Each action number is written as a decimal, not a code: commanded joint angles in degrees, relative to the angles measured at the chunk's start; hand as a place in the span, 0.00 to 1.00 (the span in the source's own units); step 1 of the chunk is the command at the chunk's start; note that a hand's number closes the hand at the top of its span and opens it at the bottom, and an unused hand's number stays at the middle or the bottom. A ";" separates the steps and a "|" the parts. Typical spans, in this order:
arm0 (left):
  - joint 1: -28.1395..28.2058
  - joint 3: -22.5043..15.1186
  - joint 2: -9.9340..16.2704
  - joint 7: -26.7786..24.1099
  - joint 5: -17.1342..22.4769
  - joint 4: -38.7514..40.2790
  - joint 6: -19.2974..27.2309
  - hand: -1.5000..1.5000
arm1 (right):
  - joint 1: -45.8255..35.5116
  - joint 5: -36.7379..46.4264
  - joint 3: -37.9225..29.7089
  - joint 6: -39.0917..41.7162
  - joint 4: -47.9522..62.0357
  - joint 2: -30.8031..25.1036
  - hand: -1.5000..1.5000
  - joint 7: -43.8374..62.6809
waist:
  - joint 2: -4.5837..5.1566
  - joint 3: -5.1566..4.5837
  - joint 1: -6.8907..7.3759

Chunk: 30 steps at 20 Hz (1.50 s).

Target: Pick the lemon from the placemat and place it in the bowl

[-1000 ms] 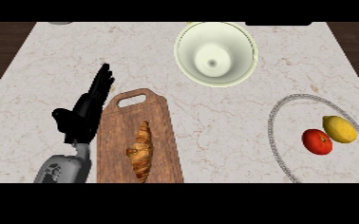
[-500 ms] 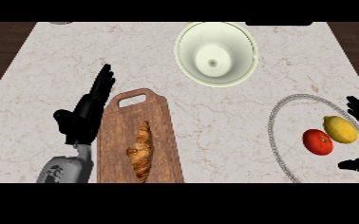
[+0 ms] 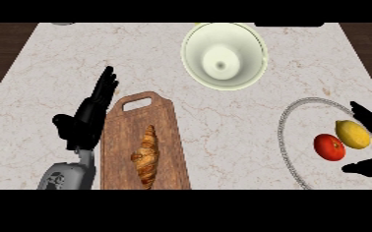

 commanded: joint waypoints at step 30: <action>-1.68 0.03 -1.06 2.06 -0.91 0.98 -1.23 0.50 | -15.63 4.50 32.82 -23.58 -30.63 33.49 1.00 11.47 | -1.69 -0.12 1.14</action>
